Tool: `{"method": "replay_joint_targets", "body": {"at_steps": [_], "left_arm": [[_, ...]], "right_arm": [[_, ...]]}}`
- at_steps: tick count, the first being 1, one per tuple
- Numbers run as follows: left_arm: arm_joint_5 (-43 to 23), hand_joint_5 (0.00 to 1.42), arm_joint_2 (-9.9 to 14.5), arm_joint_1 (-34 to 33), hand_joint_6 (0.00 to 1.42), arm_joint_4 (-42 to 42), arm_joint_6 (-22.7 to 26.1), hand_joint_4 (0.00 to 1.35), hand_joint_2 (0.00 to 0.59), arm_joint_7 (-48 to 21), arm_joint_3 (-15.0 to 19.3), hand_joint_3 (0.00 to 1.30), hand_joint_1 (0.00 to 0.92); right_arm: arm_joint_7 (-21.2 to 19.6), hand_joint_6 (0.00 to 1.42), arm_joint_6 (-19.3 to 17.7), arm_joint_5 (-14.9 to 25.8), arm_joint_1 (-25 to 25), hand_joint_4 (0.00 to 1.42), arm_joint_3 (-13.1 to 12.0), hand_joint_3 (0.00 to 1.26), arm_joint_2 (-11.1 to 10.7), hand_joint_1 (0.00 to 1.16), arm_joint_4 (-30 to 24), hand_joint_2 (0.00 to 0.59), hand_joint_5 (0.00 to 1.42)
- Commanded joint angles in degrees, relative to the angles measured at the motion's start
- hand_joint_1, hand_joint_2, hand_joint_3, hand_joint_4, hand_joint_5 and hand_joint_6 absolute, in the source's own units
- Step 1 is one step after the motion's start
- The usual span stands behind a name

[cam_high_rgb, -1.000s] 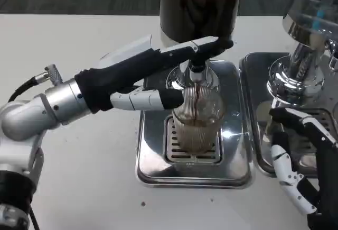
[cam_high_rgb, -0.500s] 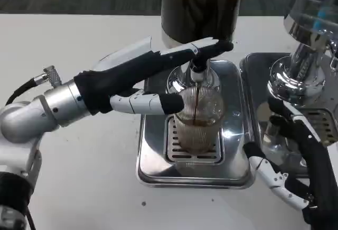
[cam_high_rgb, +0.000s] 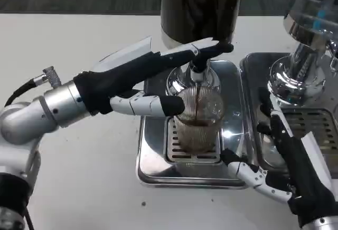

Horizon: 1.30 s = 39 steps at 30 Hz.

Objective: Grasp the cup under the faucet to collect the drink, then remove the cup.

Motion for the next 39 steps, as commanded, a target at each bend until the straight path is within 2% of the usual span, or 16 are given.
{"method": "replay_joint_targets", "body": {"at_steps": [1, 17, 39], "left_arm": [[1.9, 0.09, 0.9, 1.7, 0.05, -1.2, -0.7, 0.04, 0.088, -1.0, -1.6, 0.12, 0.000], [1.7, 0.09, 1.9, 2.4, 0.06, -3.3, -0.2, 0.05, 0.087, 0.3, -2.4, 0.12, 0.000], [1.7, 0.09, 2.9, 3.1, 0.06, -4.9, -0.1, 0.05, 0.096, 0.8, -2.7, 0.13, 0.000]], "right_arm": [[1.2, 0.15, 0.9, 1.0, -1.4, 0.00, 0.1, 0.00, -0.3, 0.70, 1.1, 0.209, 0.01], [1.5, 0.13, 0.8, 1.4, -4.7, 0.00, -0.1, 0.00, 0.0, 0.66, 4.7, 0.217, 0.00], [2.5, 0.13, 0.2, 2.1, -10.4, 0.00, 1.5, 0.00, 0.5, 0.65, 10.5, 0.221, 0.01]]}}
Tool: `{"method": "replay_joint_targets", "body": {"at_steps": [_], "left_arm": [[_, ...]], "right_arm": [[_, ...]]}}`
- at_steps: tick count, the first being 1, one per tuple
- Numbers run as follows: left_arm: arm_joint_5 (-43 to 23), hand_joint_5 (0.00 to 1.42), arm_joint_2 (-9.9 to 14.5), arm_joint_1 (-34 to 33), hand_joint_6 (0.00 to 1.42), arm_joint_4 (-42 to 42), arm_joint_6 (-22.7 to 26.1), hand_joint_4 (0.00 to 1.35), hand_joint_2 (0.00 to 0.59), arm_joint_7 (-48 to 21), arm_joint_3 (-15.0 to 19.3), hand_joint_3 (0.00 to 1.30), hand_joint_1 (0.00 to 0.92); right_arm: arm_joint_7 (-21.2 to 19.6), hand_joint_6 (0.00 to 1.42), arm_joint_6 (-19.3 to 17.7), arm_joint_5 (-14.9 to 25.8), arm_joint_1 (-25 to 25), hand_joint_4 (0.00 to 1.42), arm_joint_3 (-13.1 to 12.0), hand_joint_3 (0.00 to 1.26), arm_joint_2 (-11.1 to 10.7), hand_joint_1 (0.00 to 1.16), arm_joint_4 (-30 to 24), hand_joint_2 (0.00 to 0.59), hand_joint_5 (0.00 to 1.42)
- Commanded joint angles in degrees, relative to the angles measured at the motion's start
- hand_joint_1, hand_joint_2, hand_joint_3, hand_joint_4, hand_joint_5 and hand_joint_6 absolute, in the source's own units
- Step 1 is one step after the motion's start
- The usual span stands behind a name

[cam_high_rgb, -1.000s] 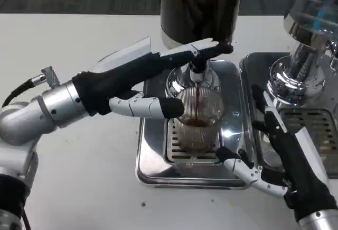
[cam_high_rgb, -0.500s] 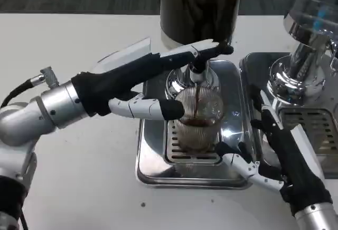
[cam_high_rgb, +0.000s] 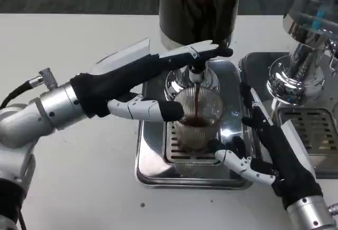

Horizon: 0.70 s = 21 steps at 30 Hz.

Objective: Grasp the cup under the faucet to collect the drink, then remove the cup.

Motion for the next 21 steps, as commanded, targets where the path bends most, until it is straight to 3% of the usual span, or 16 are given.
{"method": "replay_joint_targets", "body": {"at_steps": [1, 21], "left_arm": [[1.6, 0.09, 1.0, 1.2, 0.06, -0.9, -0.5, 0.05, 0.096, -1.6, -1.2, 0.13, 0.000], [1.2, 0.08, 1.9, 2.1, 0.06, -2.4, 0.2, 0.05, 0.089, -1.2, -1.0, 0.13, 0.000]], "right_arm": [[0.5, 0.13, -0.4, 1.0, -1.4, 0.00, 0.3, 0.00, 0.3, 0.65, 1.2, 0.222, 0.01], [1.6, 0.13, -0.7, 2.8, -5.3, 0.00, 1.2, 0.01, 0.6, 0.64, 5.1, 0.226, 0.01]]}}
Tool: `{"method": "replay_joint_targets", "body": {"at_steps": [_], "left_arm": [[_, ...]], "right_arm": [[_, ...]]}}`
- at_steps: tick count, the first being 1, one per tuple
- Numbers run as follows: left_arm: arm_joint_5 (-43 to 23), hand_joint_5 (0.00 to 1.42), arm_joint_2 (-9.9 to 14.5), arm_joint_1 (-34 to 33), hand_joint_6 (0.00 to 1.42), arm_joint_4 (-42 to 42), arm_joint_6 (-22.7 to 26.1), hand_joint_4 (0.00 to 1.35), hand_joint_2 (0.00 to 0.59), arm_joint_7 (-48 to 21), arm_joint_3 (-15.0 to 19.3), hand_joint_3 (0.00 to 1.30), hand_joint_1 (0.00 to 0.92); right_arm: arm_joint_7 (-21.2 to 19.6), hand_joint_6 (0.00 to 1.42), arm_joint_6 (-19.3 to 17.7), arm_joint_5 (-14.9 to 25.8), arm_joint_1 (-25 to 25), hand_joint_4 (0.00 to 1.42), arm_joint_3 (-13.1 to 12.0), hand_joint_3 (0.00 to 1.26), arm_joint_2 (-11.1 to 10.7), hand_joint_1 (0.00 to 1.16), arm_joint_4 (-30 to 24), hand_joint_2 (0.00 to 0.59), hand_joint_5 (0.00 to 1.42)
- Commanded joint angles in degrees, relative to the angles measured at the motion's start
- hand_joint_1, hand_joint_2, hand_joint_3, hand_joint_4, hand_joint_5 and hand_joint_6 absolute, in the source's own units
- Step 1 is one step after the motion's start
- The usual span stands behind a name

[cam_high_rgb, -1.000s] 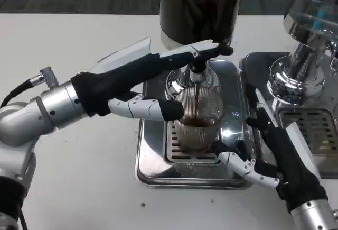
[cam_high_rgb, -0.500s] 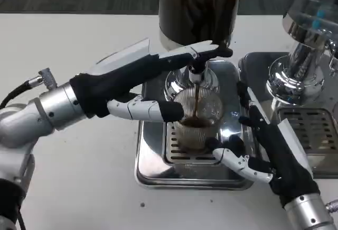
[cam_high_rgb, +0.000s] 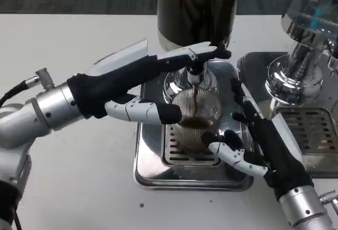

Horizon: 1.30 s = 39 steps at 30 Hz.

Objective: Grasp the cup under the faucet to collect the drink, then remove the cup.

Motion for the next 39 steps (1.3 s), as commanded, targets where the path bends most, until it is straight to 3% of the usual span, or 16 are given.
{"method": "replay_joint_targets", "body": {"at_steps": [1, 30, 39], "left_arm": [[1.3, 0.08, 0.7, 1.5, 0.06, -1.0, 0.1, 0.05, 0.089, -1.2, -0.9, 0.13, 0.000], [0.8, 0.08, 1.5, 2.4, 0.06, -1.9, 1.4, 0.05, 0.084, 0.2, 0.1, 0.13, 0.000], [-1.9, 0.08, 0.6, 1.7, 0.07, -0.9, 2.6, 0.06, 0.083, 0.4, 1.8, 0.14, 0.000]], "right_arm": [[0.5, 0.13, -0.6, 0.9, -1.0, 0.00, 0.2, 0.01, 0.5, 0.64, 0.9, 0.226, 0.01], [2.9, 0.13, -0.9, 2.8, -3.9, 0.02, 0.4, 0.04, 1.4, 0.61, 4.2, 0.244, 0.04], [3.1, 0.13, -1.4, 3.1, -4.7, 0.02, 0.3, 0.05, 1.7, 0.60, 5.2, 0.246, 0.04]]}}
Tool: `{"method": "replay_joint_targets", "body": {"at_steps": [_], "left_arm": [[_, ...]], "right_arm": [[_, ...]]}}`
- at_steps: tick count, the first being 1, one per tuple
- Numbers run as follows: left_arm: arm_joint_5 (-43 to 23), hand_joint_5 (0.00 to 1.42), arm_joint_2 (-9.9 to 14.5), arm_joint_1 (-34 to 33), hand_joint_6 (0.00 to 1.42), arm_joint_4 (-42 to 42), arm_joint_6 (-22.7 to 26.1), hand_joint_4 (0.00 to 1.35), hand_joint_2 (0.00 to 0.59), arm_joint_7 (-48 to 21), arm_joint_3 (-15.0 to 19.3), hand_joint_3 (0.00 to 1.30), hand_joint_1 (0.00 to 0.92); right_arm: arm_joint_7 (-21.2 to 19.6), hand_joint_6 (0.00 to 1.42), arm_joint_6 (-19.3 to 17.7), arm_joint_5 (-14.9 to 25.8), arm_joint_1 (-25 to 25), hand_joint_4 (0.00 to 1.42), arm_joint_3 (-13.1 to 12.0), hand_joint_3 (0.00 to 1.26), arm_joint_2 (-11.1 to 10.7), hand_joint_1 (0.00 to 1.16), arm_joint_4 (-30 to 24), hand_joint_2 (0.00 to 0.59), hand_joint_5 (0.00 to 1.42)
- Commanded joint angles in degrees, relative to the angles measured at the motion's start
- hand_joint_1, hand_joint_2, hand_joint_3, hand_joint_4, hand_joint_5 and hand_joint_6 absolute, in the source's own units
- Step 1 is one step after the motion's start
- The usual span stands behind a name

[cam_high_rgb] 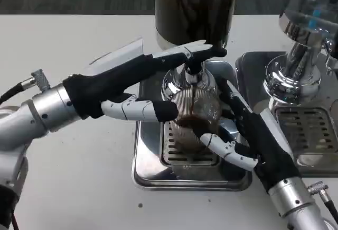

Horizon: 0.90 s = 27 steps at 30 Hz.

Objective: Grasp the cup under the faucet to collect the drink, then remove the cup.

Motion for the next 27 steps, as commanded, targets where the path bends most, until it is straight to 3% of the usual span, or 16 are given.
{"method": "replay_joint_targets", "body": {"at_steps": [1, 17, 27], "left_arm": [[-1.9, 0.08, -0.1, 0.4, 0.07, 0.7, 0.9, 0.06, 0.084, -0.9, 1.5, 0.14, 0.000], [-9.3, 0.11, -1.8, -2.1, 0.10, 0.5, 5.6, 0.10, 0.091, -3.3, 7.5, 0.18, 0.000], [-11.1, 0.14, -1.1, 0.7, 0.12, 3.1, 9.2, 0.13, 0.102, -2.7, 13.5, 0.23, 0.000]], "right_arm": [[0.4, 0.13, -1.1, 0.5, -0.6, 0.02, 0.0, 0.05, -0.1, 0.60, 0.7, 0.246, 0.04], [0.2, 0.13, -2.6, 0.6, -1.7, 0.02, -0.1, 0.03, 0.2, 0.60, 2.9, 0.237, 0.04], [-0.1, 0.13, -3.0, 0.1, -1.8, 0.00, 0.0, 0.00, 0.1, 0.60, 3.7, 0.227, 0.03]]}}
